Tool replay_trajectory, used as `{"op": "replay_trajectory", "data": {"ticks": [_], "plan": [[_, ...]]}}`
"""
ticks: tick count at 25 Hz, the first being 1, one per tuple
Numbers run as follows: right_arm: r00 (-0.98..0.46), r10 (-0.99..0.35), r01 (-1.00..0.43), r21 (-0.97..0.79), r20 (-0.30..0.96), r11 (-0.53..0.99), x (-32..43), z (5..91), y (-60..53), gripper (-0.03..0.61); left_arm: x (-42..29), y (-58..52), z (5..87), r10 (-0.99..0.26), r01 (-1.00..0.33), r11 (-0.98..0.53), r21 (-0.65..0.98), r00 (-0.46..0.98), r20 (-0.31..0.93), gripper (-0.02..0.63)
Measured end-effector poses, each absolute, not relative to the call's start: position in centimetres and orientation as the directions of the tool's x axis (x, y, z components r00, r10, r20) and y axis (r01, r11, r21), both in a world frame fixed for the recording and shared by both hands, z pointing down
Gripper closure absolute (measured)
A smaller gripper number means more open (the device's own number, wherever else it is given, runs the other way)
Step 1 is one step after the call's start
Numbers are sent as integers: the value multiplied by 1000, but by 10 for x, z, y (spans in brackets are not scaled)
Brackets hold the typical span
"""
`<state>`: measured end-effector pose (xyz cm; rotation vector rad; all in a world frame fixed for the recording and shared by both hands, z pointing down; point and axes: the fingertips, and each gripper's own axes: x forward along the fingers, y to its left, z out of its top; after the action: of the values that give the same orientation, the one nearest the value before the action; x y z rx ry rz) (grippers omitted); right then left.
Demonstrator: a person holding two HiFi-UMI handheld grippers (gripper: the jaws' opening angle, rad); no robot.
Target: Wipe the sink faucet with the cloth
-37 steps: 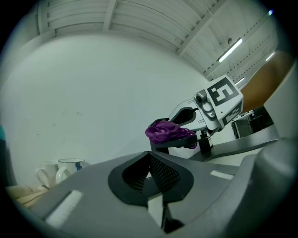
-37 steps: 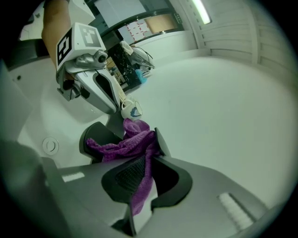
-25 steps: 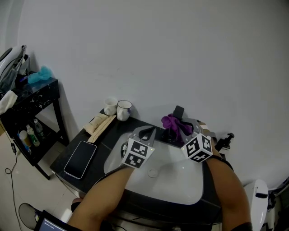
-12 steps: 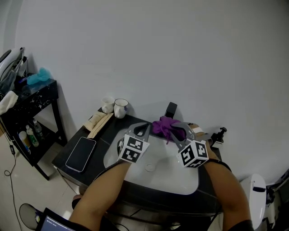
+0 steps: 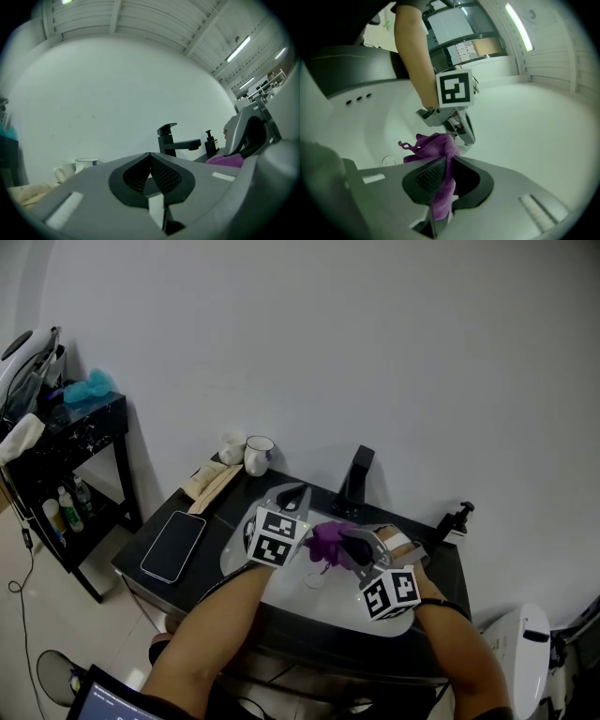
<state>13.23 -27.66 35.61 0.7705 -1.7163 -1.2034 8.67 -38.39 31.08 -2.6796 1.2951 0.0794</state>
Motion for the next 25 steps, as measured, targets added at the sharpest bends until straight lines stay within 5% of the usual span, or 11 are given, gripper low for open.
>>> {"op": "replay_trajectory", "data": {"ticks": [9,25], "plan": [[-301,-935,-288,917,188,277,188,358,-350,537,95,-387,308,-762,-771,-619,-147,635,-124,595],[-258,-961,-422,883,100,205,214,342,-409,537,125,-393,316,-711,-709,-657,-257,696,-104,596]]}}
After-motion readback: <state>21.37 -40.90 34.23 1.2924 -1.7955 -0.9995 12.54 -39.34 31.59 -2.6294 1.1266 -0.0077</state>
